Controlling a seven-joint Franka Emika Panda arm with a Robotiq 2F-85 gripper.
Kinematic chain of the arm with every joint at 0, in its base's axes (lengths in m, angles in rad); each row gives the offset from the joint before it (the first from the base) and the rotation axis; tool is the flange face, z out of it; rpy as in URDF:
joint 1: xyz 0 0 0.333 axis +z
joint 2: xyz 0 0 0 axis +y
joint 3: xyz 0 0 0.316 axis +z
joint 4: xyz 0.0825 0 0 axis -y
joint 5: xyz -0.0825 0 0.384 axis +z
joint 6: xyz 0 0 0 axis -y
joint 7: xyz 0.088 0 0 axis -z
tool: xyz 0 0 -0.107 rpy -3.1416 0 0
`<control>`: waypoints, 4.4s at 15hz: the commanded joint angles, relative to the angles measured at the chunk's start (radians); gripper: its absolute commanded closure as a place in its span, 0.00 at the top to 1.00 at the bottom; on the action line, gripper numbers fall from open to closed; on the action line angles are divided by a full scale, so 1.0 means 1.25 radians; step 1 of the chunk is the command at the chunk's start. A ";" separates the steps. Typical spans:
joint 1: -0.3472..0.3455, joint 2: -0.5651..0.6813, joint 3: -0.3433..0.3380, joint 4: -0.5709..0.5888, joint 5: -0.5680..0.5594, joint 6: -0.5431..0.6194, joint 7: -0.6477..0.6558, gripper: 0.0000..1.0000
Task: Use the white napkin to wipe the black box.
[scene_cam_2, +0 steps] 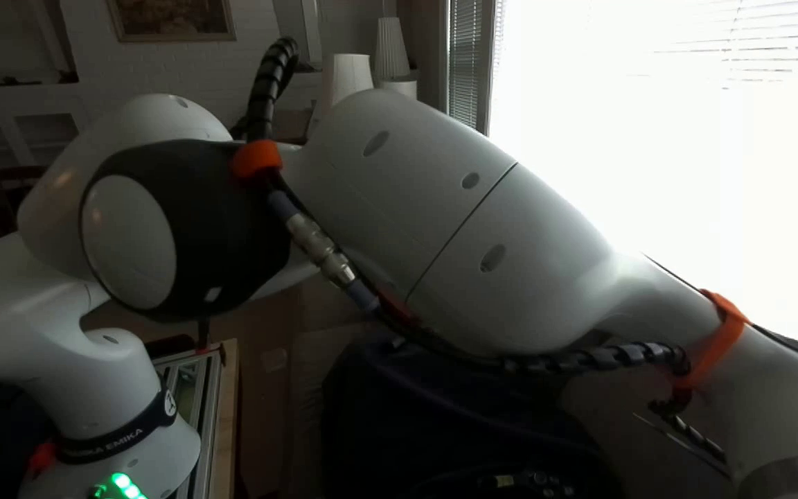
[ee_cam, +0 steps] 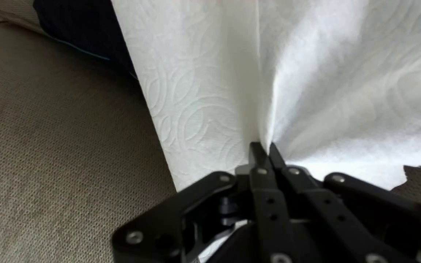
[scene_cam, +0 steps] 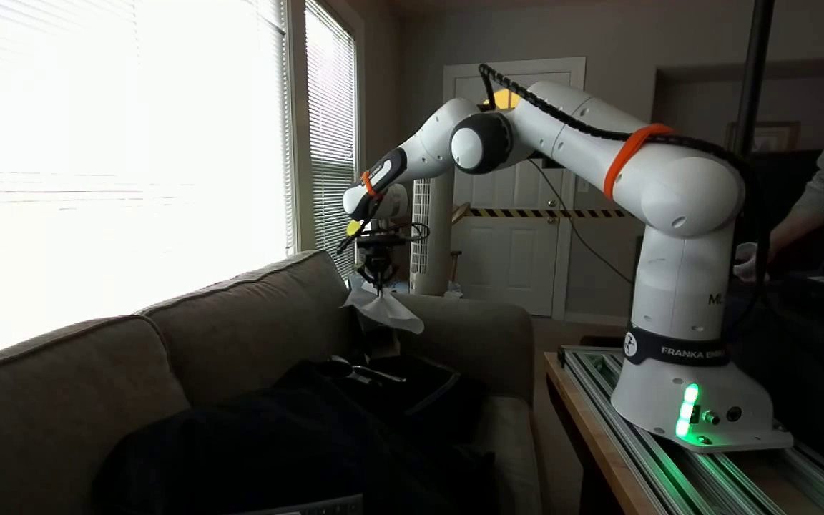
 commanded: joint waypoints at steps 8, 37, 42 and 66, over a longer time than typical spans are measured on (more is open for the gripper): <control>-0.048 0.232 -0.005 0.376 -0.003 -0.077 0.202 0.00; 0.071 0.021 0.010 -0.067 -0.046 -0.114 -0.207 0.00; 0.032 0.055 -0.009 0.034 -0.026 -0.110 -0.118 0.00; 0.093 0.022 0.049 -0.017 -0.098 -0.172 -0.430 0.00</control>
